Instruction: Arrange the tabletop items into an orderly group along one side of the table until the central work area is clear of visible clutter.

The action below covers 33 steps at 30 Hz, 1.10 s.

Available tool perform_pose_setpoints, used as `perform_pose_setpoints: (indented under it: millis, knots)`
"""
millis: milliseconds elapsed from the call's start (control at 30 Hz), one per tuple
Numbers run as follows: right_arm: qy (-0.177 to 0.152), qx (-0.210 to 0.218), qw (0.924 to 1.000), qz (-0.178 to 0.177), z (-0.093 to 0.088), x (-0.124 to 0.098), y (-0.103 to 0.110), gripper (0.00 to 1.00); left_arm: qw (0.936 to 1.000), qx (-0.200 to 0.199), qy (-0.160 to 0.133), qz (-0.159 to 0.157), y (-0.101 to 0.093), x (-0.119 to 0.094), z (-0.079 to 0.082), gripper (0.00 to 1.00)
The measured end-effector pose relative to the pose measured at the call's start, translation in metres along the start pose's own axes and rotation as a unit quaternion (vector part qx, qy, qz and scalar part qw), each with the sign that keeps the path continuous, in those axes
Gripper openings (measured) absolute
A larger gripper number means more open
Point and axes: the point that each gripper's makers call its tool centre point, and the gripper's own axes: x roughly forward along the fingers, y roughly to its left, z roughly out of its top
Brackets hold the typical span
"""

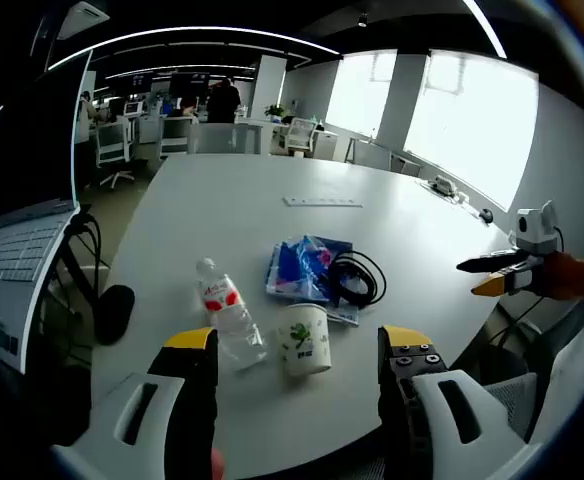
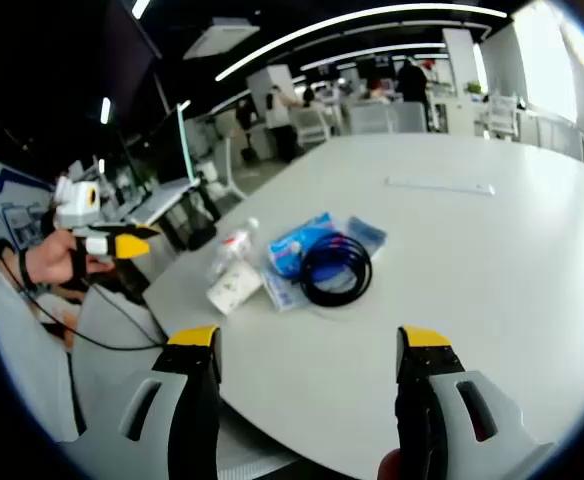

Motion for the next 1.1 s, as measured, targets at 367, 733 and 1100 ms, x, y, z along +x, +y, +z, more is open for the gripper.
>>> perform_pose_setpoints:
  millis: [367, 733, 1100]
  knots:
    - [0.004, -0.001, 1.0, 0.002, -0.002, 0.001, 0.003, 0.7, 1.0, -0.006, 0.003, 0.002, 0.002, 0.0, -0.004, 0.65]
    - [0.009, -0.001, 1.0, 0.002, -0.005, 0.001, 0.003, 0.7, 0.9999, -0.012, 0.004, 0.003, 0.003, -0.002, -0.007, 0.64]
    - [0.014, -0.003, 0.9999, 0.005, -0.008, 0.0, 0.007, 0.7, 0.9998, -0.016, 0.009, -0.004, -0.003, 0.0, -0.012, 0.64]
